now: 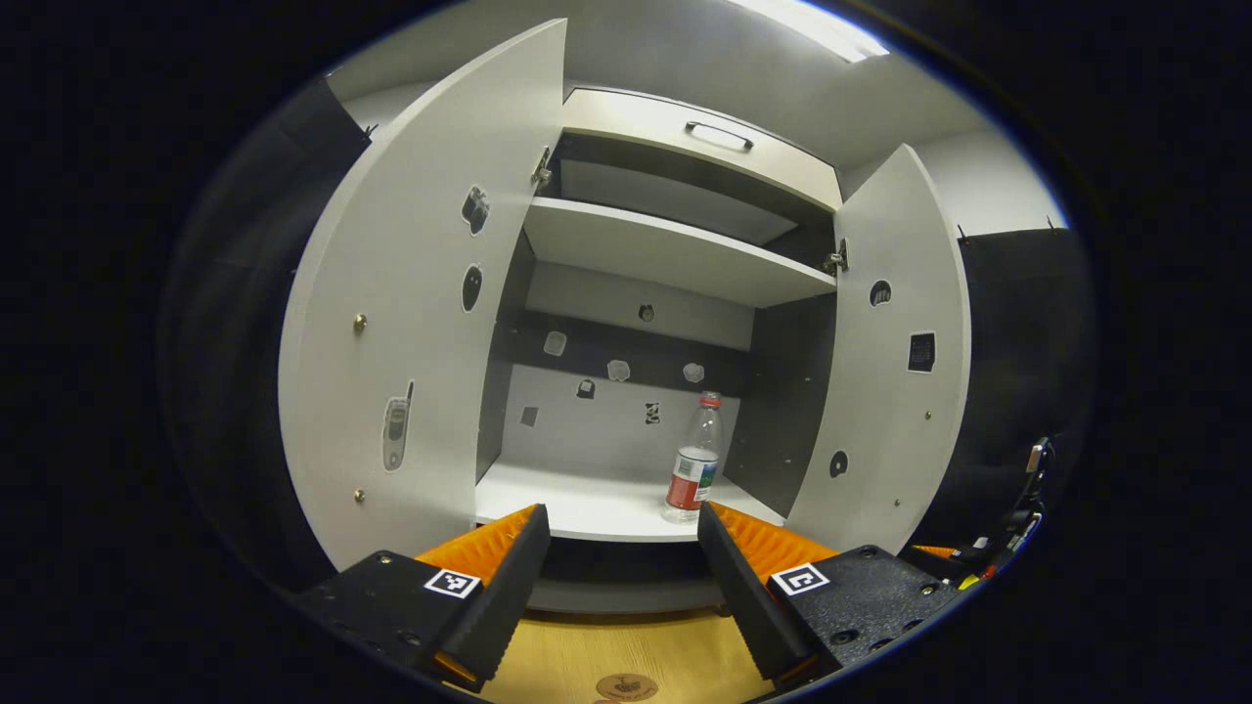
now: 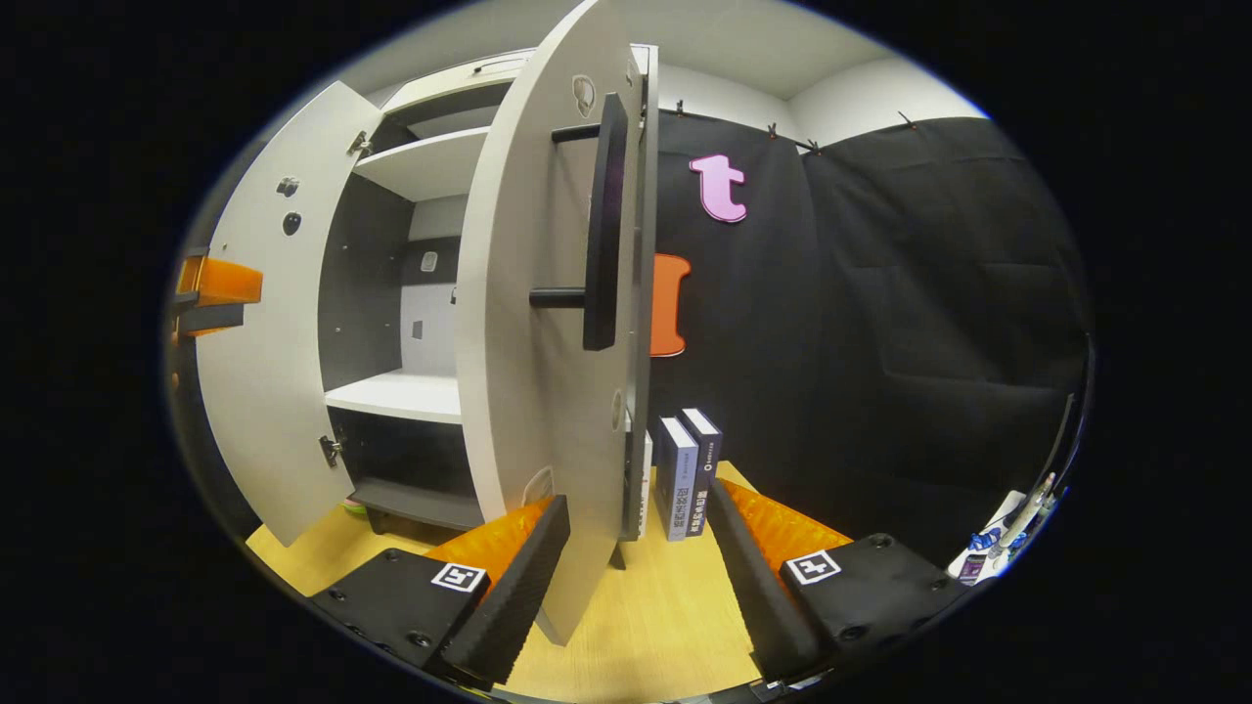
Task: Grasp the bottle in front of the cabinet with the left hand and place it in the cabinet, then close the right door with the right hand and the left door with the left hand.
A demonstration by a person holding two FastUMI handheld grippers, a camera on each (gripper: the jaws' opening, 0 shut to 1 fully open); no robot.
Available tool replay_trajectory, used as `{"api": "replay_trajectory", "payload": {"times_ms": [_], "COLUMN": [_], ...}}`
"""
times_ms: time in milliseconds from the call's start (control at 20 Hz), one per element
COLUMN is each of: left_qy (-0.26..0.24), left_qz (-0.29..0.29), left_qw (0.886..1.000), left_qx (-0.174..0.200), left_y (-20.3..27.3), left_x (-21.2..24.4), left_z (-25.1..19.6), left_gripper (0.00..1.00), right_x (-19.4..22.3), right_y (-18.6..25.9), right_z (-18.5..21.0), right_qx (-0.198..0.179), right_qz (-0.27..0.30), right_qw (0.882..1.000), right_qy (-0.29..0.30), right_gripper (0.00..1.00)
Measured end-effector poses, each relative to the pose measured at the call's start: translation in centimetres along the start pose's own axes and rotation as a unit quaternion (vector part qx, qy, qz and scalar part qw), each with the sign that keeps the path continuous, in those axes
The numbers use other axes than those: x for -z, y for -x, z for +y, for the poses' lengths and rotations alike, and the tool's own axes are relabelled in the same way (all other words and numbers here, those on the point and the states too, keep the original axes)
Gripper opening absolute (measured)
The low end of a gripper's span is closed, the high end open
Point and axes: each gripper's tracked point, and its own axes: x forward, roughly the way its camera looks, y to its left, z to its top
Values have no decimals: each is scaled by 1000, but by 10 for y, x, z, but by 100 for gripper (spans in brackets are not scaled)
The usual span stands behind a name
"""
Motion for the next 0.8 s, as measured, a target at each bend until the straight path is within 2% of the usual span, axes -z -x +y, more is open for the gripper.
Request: {"api": "replay_trajectory", "payload": {"times_ms": [50,100,150,350,600,800], "left_qy": [-4,-6,-6,-11,-8,-5], "left_qz": [-4,-7,-10,-14,-16,-18], "left_qw": [1000,1000,1000,1000,999,998], "left_qx": [-1,-1,-2,-15,-40,-68], "left_y": [3,1,4,19,38,54], "left_x": [-4,-5,-9,-14,-16,-19], "left_z": [2,2,5,19,46,72], "left_gripper": [93,93,93,93,93,93], "right_x": [0,0,0,-4,-7,-23], "right_y": [-2,-3,-5,-17,-43,-50], "right_z": [6,13,16,45,86,100], "right_qx": [-4,-8,-12,-31,-75,-81], "right_qz": [0,0,-1,-8,-15,-32], "right_qw": [1000,1000,1000,999,997,996], "right_qy": [0,1,1,6,12,34], "right_gripper": [95,100,95,95,96,96]}}
